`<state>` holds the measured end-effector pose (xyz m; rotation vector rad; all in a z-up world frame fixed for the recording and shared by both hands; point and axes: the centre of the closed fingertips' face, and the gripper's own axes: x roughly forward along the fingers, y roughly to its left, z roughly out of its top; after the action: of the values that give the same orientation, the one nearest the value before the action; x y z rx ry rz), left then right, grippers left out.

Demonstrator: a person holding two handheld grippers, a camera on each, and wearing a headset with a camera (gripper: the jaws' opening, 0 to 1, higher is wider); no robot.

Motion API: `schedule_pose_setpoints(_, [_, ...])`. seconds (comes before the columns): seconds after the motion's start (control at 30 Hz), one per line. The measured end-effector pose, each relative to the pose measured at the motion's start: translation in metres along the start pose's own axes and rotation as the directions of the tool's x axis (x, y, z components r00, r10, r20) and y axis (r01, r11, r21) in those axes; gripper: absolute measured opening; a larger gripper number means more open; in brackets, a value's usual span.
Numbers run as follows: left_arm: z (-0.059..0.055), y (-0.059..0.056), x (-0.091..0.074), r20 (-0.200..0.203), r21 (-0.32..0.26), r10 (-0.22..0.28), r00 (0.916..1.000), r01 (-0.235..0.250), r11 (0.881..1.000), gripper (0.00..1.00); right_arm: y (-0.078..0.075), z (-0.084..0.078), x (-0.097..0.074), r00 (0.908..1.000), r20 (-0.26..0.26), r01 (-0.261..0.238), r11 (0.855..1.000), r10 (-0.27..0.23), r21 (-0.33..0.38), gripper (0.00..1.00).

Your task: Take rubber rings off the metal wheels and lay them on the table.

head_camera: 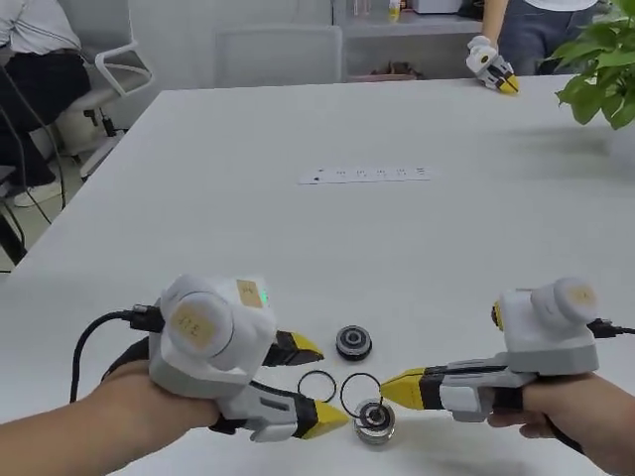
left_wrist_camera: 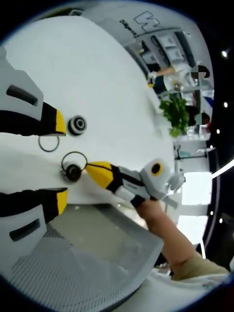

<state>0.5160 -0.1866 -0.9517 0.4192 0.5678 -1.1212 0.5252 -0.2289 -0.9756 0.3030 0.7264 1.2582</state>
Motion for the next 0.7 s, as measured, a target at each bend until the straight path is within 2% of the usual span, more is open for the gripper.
schedule_pose_setpoints(0.27, [-0.01,0.016,-0.016,0.002,-0.041,0.045,0.999,-0.045,0.998,0.48,0.0,0.012,0.008,1.0,-0.008,-0.005,1.0,0.005,-0.021,0.0])
schedule_pose_setpoints(0.53, [-0.01,0.028,-0.027,0.019,-0.074,0.078,0.9968,-0.077,0.994,0.52,0.005,0.021,0.023,0.9996,-0.028,-0.011,0.999,0.01,-0.035,0.0])
schedule_pose_setpoints(0.7, [-0.014,0.035,-0.034,0.023,-0.088,0.108,0.9939,-0.105,0.991,0.54,0.004,0.022,0.032,0.9989,-0.045,-0.014,0.999,0.013,-0.031,0.0])
